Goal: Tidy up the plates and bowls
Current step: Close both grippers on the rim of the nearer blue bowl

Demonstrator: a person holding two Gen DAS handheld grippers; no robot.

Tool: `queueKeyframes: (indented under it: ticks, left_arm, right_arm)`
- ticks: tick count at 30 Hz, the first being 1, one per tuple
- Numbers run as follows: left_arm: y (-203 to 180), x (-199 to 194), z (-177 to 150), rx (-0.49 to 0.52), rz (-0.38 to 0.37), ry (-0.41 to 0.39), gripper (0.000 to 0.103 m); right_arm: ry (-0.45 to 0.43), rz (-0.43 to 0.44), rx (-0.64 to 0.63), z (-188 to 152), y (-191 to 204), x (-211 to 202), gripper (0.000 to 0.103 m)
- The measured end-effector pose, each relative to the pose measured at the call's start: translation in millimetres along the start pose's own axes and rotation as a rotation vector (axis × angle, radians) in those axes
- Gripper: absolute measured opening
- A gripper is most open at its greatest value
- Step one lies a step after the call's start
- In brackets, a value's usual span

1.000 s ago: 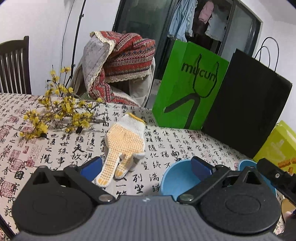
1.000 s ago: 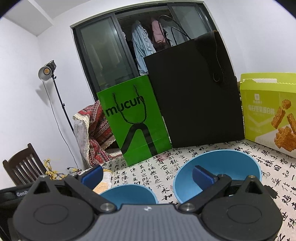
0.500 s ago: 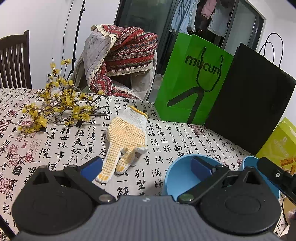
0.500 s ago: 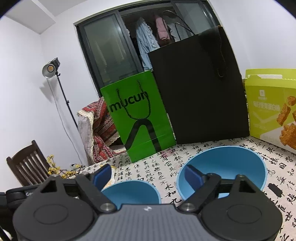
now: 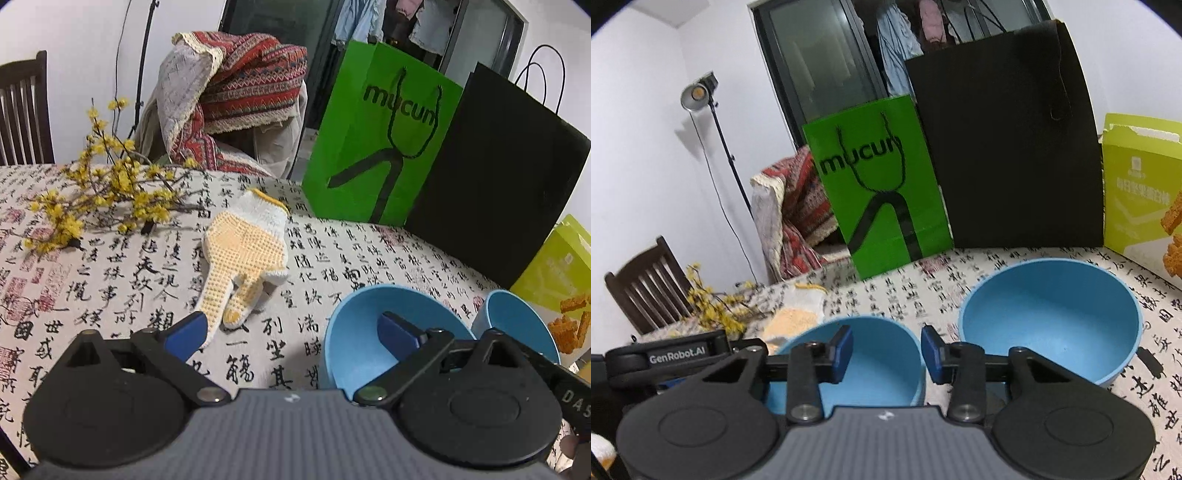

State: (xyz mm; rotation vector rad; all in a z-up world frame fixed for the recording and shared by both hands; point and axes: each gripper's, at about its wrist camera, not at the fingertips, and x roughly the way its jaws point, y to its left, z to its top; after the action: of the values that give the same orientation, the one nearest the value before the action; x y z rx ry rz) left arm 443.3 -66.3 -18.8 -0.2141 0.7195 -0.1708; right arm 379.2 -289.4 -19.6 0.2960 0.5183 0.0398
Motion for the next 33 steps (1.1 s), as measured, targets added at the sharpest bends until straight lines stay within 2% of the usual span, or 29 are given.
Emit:
queueKeyframes:
  ticks: [5, 7, 9, 14, 18, 22, 33]
  left_arm:
    - [0, 4, -3, 0.003, -0.011, 0.023, 0.092]
    - [0, 5, -3, 0.004, -0.017, 0.028, 0.085]
    - [-1, 7, -4, 0.006, -0.026, 0.038, 0.082]
    - [-3, 11, -7, 0.022, -0.044, 0.059, 0.067]
    - [-4, 13, -8, 0.03, -0.059, 0.076, 0.051]
    - [-7, 15, -11, 0.044, -0.058, 0.084, 0.042]
    - [-9, 18, -14, 0.064, -0.055, 0.091, 0.041]
  right_arm:
    - [0.045, -0.033, -0.004, -3, -2, 7, 0.034]
    - [0.059, -0.038, -0.007, -4, -2, 10, 0.032]
    - [0.066, -0.045, -0.014, -5, -1, 11, 0.03]
    - [0.078, -0.063, -0.035, -8, 2, 14, 0.029]
    - [0.092, -0.081, -0.055, -10, 4, 18, 0.027]
    - [0.103, -0.094, -0.068, -12, 6, 20, 0.025]
    - [0.135, -0.085, -0.06, -13, 4, 24, 0.028]
